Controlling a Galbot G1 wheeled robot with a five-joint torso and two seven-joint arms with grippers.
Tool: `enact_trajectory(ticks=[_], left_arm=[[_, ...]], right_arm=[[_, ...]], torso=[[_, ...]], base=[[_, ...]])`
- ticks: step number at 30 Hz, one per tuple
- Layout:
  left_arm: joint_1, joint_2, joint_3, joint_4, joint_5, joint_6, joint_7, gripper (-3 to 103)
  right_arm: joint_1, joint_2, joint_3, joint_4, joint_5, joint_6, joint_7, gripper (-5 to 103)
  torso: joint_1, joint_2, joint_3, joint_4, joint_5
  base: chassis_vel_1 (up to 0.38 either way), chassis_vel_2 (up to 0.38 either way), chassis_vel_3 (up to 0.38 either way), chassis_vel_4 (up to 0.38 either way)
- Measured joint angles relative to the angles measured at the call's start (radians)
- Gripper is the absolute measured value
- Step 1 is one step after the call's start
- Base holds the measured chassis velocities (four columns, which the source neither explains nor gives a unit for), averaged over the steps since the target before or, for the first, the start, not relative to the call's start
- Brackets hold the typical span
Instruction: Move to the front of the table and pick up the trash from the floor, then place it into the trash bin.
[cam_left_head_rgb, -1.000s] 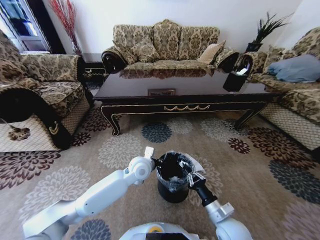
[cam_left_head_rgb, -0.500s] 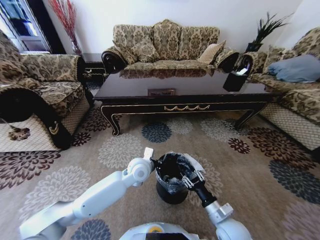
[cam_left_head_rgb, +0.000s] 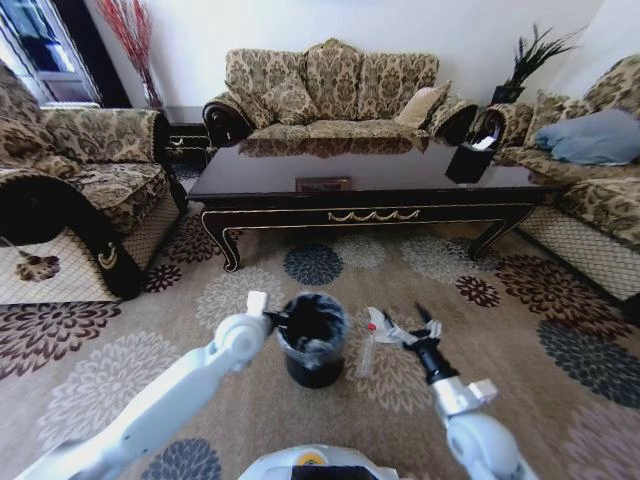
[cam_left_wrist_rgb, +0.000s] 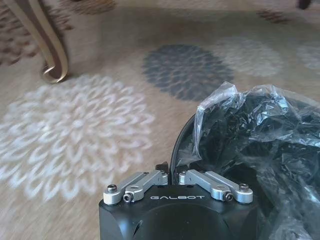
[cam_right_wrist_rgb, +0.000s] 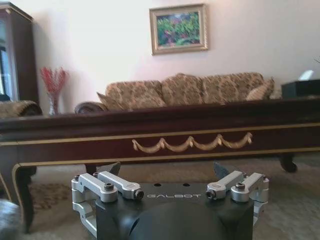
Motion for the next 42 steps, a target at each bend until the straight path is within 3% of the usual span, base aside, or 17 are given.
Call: enact_trajectory(ticks=[7,16,25,29,42], left_arm=[[0.14,0.016,-0.135,-0.035,0.076,0.0,0.035,4],[0.274,0.024,-0.27,-0.095,0.098,0.0,0.059,4],[0.355,0.006,-0.308,-0.148,0.126,0.001,0.054,4],[0.344,-0.004,-0.288,-0.148,0.142,-0.01,0.057,4],[0.333,-0.003,-0.276,-0.143,0.156,-0.014,0.068,4]], right_arm=[[0.071,-0.049,-0.026,-0.256,0.01,0.031,-0.014,100],[0.287,-0.013,-0.137,-0.612,-0.002,0.038,-0.015,100],[0.491,0.014,-0.207,-0.939,-0.018,0.07,-0.038,100],[0.584,0.051,-0.226,-1.111,-0.092,0.116,-0.055,100],[0.658,0.072,-0.212,-1.245,-0.111,0.129,-0.063,100]], torso=[[0.0,0.0,0.0,-0.0008,0.0006],[0.0,0.0,0.0,-0.0001,0.0006],[0.0,0.0,0.0,0.0001,0.0001],[0.0,0.0,0.0,-0.0006,0.0005],[0.0,0.0,0.0,-0.0003,0.0004]], base=[[0.0,0.0,0.0,0.0],[0.0,0.0,0.0,0.0],[0.0,0.0,0.0,0.0],[0.0,0.0,0.0,0.0],[0.0,0.0,0.0,0.0]])
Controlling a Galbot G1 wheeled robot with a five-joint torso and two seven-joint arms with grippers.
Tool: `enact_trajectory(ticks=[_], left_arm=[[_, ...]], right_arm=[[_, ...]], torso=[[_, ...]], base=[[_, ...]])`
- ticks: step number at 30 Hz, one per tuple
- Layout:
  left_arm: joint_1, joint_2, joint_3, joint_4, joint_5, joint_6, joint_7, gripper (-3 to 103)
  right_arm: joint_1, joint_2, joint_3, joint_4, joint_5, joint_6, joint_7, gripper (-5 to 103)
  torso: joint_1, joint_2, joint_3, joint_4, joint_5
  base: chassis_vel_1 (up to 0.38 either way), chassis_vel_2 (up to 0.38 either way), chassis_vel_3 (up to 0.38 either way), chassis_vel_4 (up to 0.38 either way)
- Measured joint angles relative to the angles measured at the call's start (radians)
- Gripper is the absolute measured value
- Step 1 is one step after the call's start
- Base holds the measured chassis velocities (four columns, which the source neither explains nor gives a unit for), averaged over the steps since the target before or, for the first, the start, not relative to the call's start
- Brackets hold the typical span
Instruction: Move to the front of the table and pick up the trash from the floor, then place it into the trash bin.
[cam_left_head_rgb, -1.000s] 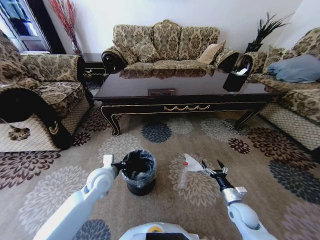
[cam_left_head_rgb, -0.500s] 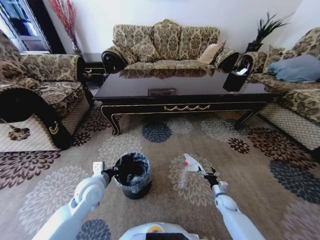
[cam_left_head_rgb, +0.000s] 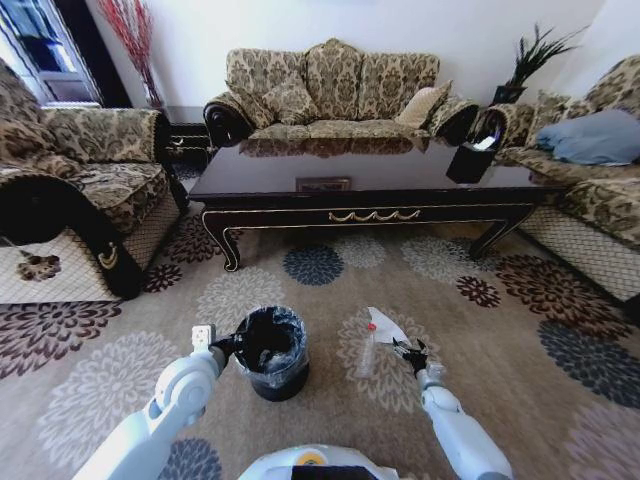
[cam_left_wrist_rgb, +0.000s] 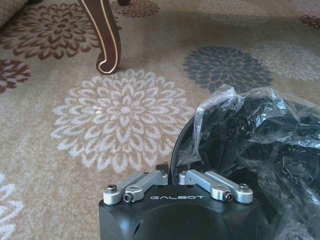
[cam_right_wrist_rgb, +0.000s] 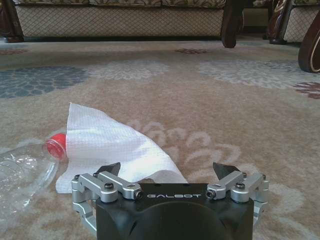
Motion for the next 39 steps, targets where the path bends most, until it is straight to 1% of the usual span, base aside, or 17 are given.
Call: enact_trajectory(ticks=[2,4,5,9,11,15,17,18,19,20,21,22,24,26,27,34,39], left_arm=[[-0.009,0.002,0.002,0.002,0.0,0.0,0.002,4],[-0.017,0.001,0.008,0.003,0.0,0.0,0.004,4],[-0.017,0.001,0.008,0.003,0.0,0.0,0.004,4],[-0.018,0.0,0.013,0.005,0.0,-0.001,0.005,4],[-0.015,0.002,0.012,0.005,0.0,-0.001,0.007,4],[-0.004,0.011,0.003,0.004,-0.001,-0.002,0.016,4],[-0.004,0.011,0.003,0.005,-0.001,-0.002,0.016,4],[-0.004,0.01,0.003,0.005,-0.001,-0.003,0.016,4],[-0.005,0.01,0.003,0.005,-0.001,-0.003,0.016,4],[-0.007,0.007,0.007,0.005,-0.002,-0.003,0.016,4],[-0.007,0.007,0.007,0.005,-0.002,-0.003,0.016,4],[-0.008,0.005,0.009,0.004,-0.002,-0.003,0.016,4],[-0.008,0.004,0.01,0.004,-0.002,-0.004,0.016,4],[-0.004,0.003,0.011,0.001,-0.001,-0.003,0.016,4],[-0.002,0.003,0.011,0.0,-0.001,-0.004,0.016,4],[0.001,0.002,0.016,-0.008,0.002,-0.004,0.016,4],[-0.005,0.001,0.025,-0.008,0.005,-0.004,0.016,4]], right_arm=[[0.001,0.005,-0.001,-0.001,-0.004,-0.005,0.0,101],[0.007,0.021,-0.001,-0.007,-0.022,-0.008,0.0,92],[0.007,0.021,-0.001,-0.007,-0.022,-0.008,0.0,92],[0.02,0.042,-0.003,-0.019,-0.038,-0.014,0.004,71],[0.021,0.042,-0.004,-0.019,-0.039,-0.015,0.005,71],[0.02,0.04,-0.009,-0.018,-0.04,-0.017,0.009,49],[0.019,0.04,-0.009,-0.017,-0.039,-0.017,0.01,49],[0.019,0.039,-0.009,-0.017,-0.039,-0.017,0.01,44],[0.018,0.039,-0.008,-0.016,-0.039,-0.017,0.01,44],[0.017,0.036,-0.008,-0.015,-0.039,-0.017,0.011,33],[0.017,0.036,-0.008,-0.015,-0.039,-0.017,0.011,33],[0.017,0.035,-0.007,-0.013,-0.038,-0.017,0.011,27],[0.017,0.035,-0.006,-0.013,-0.038,-0.017,0.011,27],[0.017,0.029,-0.004,-0.012,-0.033,-0.018,0.011,5],[0.017,0.028,-0.003,-0.012,-0.032,-0.018,0.011,2],[0.001,0.019,0.005,0.019,-0.026,-0.017,0.011,0],[-0.032,-0.007,0.022,0.086,-0.005,-0.005,0.012,0]], torso=[[0.0,0.0,0.0,-0.0002,0.0],[0.0,0.0,0.0,-0.0004,0.0001],[0.0,0.0,0.0,-0.0004,0.0001],[0.0,0.0,0.0,0.0,0.0001],[0.0,0.0,0.0,0.0,0.0001],[0.0,0.0,0.0,-0.0001,0.0],[0.0,0.0,0.0,-0.0001,0.0],[0.0,0.0,0.0,-0.0001,0.0],[0.0,0.0,0.0,-0.0001,0.0],[0.0,0.0,0.0,-0.0002,0.0],[0.0,0.0,0.0,-0.0002,0.0],[0.0,0.0,0.0,-0.0004,0.0],[0.0,0.0,0.0,-0.0003,0.0],[0.0,0.0,0.0,-0.0002,0.0],[0.0,0.0,0.0,-0.0002,0.0001],[0.0,0.0,0.0,0.0,0.0001],[0.0,0.0,0.0,-0.0001,0.0003]], base=[[0.0,0.0,0.0,0.0],[0.0,0.0,0.0,0.0],[0.0,0.0,0.0,0.0],[0.0,0.0,0.0,0.0],[0.0,0.0,0.0,0.0],[0.0,0.0,0.0,0.0],[0.0,0.0,0.0,0.0],[0.0,0.0,0.0,0.0],[0.0,0.0,0.0,0.0],[0.0,0.0,0.0,0.0],[0.0,0.0,0.0,0.0],[0.0,0.0,0.0,0.0],[0.0,0.0,0.0,0.0],[0.0,0.0,0.0,0.0],[0.0,0.0,0.0,0.0],[0.0,0.0,0.0,0.0],[0.0,0.0,0.0,0.0]])
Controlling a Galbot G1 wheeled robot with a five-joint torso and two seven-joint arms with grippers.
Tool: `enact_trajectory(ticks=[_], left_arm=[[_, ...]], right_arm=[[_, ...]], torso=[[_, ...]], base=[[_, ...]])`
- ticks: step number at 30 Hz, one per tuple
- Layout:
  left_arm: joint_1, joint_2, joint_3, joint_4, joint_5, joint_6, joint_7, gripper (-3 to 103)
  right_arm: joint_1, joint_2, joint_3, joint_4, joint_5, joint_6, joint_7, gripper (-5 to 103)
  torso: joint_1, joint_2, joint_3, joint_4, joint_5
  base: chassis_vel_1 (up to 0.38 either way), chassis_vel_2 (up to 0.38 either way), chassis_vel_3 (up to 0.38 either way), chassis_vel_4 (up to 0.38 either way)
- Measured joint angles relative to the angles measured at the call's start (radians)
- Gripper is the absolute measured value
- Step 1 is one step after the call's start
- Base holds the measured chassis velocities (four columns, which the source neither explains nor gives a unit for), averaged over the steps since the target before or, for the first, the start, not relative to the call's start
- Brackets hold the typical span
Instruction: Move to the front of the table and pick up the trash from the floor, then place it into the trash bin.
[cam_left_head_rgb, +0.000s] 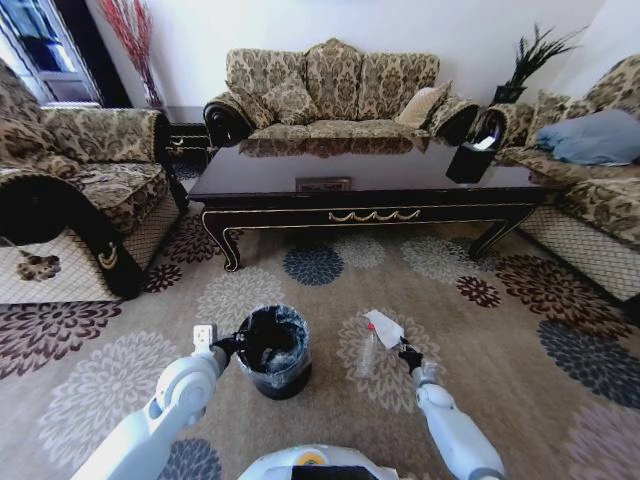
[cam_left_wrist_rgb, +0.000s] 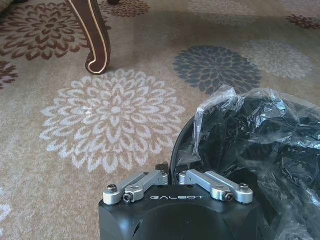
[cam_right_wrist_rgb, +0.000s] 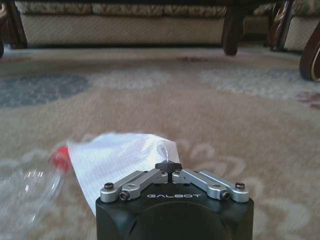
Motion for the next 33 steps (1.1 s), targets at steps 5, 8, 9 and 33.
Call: enact_trajectory(ticks=[5,8,9,33], left_arm=[[-0.013,0.0,0.008,0.006,0.001,0.0,0.001,4],[-0.024,-0.002,0.018,0.013,0.004,0.002,0.001,4],[-0.024,-0.002,0.018,0.013,0.004,0.002,0.001,4],[-0.297,-0.035,0.303,0.138,0.004,0.018,-0.031,4]], right_arm=[[-0.077,-0.052,0.024,0.171,0.057,-0.011,0.011,0],[-0.156,-0.096,0.059,0.339,0.08,-0.02,0.017,0],[-0.156,-0.096,0.059,0.339,0.08,-0.02,0.017,0],[-0.673,-0.167,0.314,1.342,0.197,-0.106,0.056,0]], torso=[[0.0,0.0,0.0,0.0002,-0.0002],[0.0,0.0,0.0,0.0003,-0.0002],[0.0,0.0,0.0,0.0003,-0.0002],[0.0,0.0,0.0,-0.0002,-0.0003]], base=[[0.0,0.0,0.0,0.0],[0.0,0.0,0.0,0.0],[0.0,0.0,0.0,0.0],[0.0,0.0,0.0,0.0]])
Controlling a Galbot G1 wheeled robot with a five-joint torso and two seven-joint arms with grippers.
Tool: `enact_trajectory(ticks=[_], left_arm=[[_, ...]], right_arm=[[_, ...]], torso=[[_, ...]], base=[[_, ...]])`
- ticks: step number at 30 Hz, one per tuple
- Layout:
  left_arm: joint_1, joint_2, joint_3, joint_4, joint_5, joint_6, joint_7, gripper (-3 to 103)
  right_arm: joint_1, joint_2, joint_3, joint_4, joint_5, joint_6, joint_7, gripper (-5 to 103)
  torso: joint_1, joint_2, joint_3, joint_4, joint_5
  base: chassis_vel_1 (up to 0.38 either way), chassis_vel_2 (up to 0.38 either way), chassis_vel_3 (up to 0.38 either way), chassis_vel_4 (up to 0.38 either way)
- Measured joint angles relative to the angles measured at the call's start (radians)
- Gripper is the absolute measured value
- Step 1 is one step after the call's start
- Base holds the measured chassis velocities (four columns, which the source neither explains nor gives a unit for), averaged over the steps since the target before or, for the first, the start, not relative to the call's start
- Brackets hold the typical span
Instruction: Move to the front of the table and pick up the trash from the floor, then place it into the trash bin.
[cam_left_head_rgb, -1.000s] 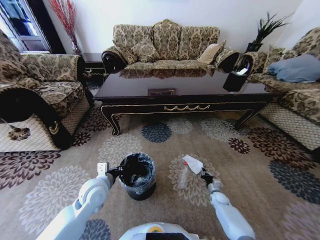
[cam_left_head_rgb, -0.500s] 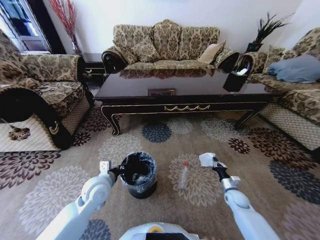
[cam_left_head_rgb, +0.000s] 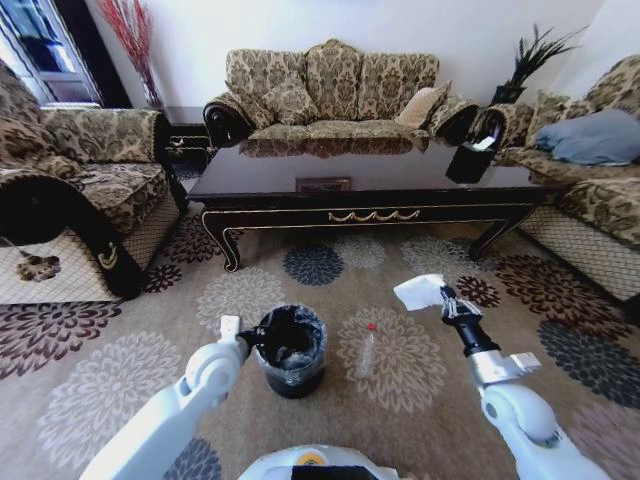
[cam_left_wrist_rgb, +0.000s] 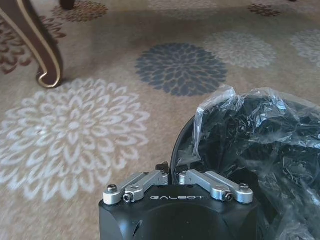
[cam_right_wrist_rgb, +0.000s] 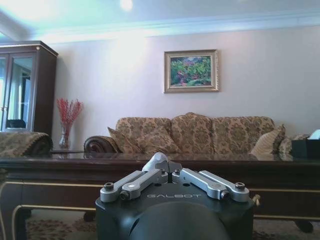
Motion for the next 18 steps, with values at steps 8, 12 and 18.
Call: enact_trajectory(ticks=[8,12,18], left_arm=[[-0.153,-0.034,0.117,0.066,-0.042,0.0,-0.027,4],[-0.25,-0.064,0.216,0.105,-0.073,0.0,-0.044,4],[-0.371,-0.129,0.345,0.183,-0.116,0.0,-0.079,4]], right_arm=[[-0.073,0.019,-0.029,0.129,-0.037,-0.016,0.01,0],[-0.089,0.02,-0.045,0.154,-0.045,-0.017,0.01,0],[-0.086,0.009,-0.066,0.176,-0.041,-0.026,0.015,0]], torso=[[0.0,0.0,0.0,0.0001,0.0003],[0.0,0.0,0.0,0.0,0.0002],[0.0,0.0,0.0,0.0003,0.0004]], base=[[0.0,0.0,0.0,0.0],[0.0,0.0,0.0,0.0],[0.0,0.0,0.0,0.0]])
